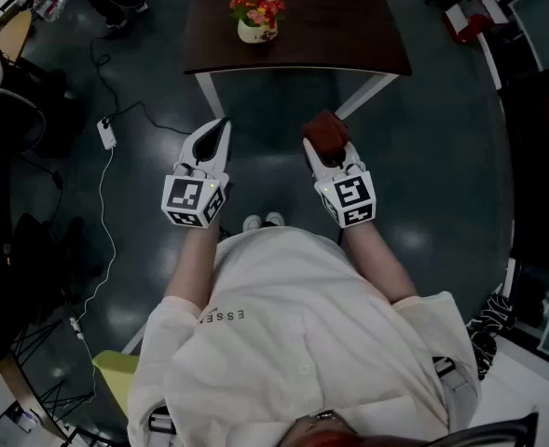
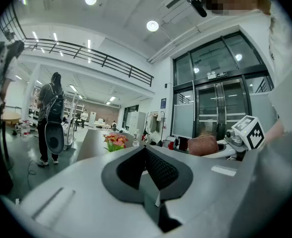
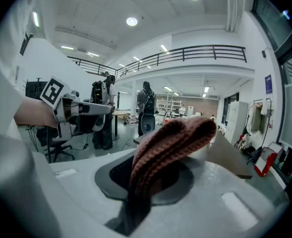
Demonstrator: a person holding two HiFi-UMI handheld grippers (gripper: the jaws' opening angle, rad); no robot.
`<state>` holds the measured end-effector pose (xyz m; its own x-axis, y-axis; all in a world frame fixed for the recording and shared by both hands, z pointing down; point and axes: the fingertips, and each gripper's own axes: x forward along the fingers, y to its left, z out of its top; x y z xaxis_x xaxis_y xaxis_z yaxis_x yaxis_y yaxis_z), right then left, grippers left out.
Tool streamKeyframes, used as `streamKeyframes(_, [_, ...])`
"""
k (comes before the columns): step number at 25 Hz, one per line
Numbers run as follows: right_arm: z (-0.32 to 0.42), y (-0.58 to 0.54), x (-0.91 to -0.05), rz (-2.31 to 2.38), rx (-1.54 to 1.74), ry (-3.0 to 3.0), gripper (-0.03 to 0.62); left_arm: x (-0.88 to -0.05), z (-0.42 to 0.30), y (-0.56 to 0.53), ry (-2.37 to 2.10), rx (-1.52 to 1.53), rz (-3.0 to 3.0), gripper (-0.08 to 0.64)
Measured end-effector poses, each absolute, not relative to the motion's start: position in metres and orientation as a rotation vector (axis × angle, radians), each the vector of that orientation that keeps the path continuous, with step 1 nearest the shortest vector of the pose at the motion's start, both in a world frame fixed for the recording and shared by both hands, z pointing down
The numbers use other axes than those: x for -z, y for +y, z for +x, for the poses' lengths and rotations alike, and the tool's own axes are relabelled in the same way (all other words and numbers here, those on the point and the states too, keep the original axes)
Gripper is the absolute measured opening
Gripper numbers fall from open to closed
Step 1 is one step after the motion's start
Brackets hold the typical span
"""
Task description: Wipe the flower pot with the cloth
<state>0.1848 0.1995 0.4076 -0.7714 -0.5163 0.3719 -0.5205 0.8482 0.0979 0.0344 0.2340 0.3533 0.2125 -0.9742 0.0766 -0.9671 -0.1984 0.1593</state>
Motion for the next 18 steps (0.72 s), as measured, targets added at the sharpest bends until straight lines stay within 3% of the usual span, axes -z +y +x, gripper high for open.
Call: streamKeyframes(18, [0.191,0.194,-0.422,0.809,-0.105,-2.636,0.044,-0.373,0.032,0.227,-1.844,0.047,2.28,0.011])
